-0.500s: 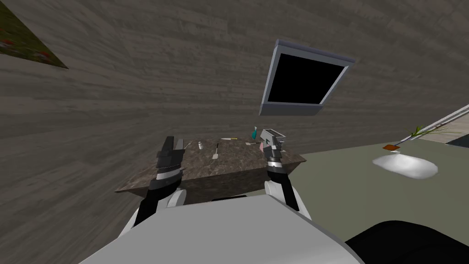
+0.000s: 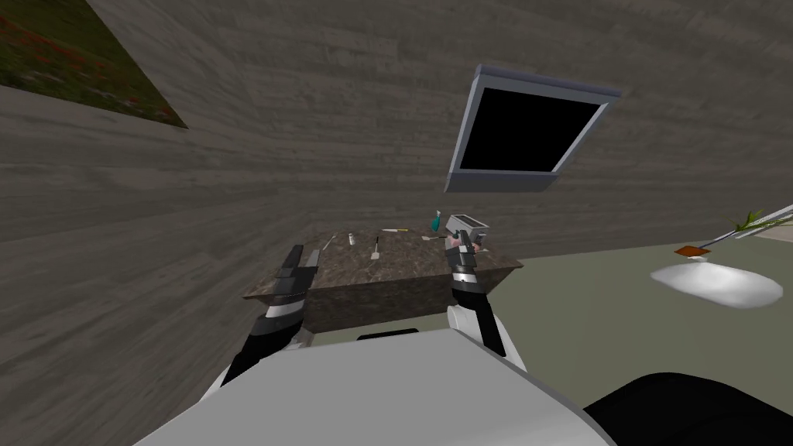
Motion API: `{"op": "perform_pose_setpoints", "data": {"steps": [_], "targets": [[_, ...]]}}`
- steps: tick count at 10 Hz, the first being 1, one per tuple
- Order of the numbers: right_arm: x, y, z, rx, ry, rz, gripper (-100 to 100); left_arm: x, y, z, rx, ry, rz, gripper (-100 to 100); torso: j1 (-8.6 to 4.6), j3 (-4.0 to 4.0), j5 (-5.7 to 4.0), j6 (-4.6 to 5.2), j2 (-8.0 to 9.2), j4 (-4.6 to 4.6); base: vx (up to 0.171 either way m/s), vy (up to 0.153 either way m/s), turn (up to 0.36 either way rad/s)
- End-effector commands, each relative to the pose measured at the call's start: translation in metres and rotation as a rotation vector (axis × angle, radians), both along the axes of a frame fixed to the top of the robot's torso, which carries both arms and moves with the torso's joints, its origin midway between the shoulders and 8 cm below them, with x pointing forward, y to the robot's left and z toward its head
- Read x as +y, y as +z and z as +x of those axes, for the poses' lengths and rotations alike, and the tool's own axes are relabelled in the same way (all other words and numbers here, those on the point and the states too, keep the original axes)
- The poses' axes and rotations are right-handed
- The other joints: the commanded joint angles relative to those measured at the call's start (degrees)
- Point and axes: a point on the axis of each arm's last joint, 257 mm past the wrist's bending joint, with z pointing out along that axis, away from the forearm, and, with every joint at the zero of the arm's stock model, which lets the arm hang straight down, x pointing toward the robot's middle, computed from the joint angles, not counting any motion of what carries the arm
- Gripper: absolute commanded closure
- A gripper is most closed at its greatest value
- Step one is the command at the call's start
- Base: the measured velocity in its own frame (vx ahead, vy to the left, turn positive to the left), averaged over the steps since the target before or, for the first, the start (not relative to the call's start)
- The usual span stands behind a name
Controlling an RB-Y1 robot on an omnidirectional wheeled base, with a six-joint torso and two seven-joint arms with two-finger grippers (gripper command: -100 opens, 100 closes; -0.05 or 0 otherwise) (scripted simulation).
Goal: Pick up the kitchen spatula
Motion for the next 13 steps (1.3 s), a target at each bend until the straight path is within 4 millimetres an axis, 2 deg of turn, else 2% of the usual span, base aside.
{"op": "perform_pose_setpoints", "data": {"steps": [1, 5, 6, 7, 8, 11, 13], "targets": [[0.0, 0.0, 0.0, 0.0, 0.0, 0.0, 0, 0.004, -0.013, 0.002, 0.029, -0.014, -0.012, -100, 0.0, 0.0, 0.0, 0.0, 0.0, 0.0, -0.06, 0.086, 0.009], [0.0, 0.0, 0.0, 0.0, 0.0, 0.0, 0, 0.032, -0.112, -0.015, 0.278, -0.065, -0.112, -100, -0.22, -0.09, -0.05, 0.01, -0.15, -0.04, -0.083, 0.076, -0.039], [0.0, 0.0, 0.0, 0.0, 0.0, 0.0, 0, 0.033, -0.114, -0.016, 0.283, -0.063, -0.113, -100, -0.23, -0.09, -0.05, 0.03, -0.15, -0.03, -0.057, 0.052, -0.046], [0.0, 0.0, 0.0, 0.0, 0.0, 0.0, 0, 0.042, -0.136, -0.025, 0.343, -0.07, -0.144, -100, -0.34, -0.15, -0.07, 0.02, -0.26, -0.05, -0.049, 0.023, -0.103], [0.0, 0.0, 0.0, 0.0, 0.0, 0.0, 0, 0.043, -0.141, -0.026, 0.354, -0.066, -0.144, -100, -0.44, -0.18, -0.09, 0.03, -0.31, -0.07, -0.035, 0.013, -0.04], [0.0, 0.0, 0.0, 0.0, 0.0, 0.0, 0, 0.074, -0.215, -0.066, 0.559, -0.058, -0.242, -100, -0.49, -0.22, -0.11, 0.04, -0.38, -0.08, -0.04, 0.009, -0.198], [0.0, 0.0, 0.0, 0.0, 0.0, 0.0, 0, 0.077, -0.223, -0.069, 0.575, -0.051, -0.242, -100, -0.52, -0.22, -0.12, 0.02, -0.4, -0.07, -0.024, 0.007, -0.032]]}}
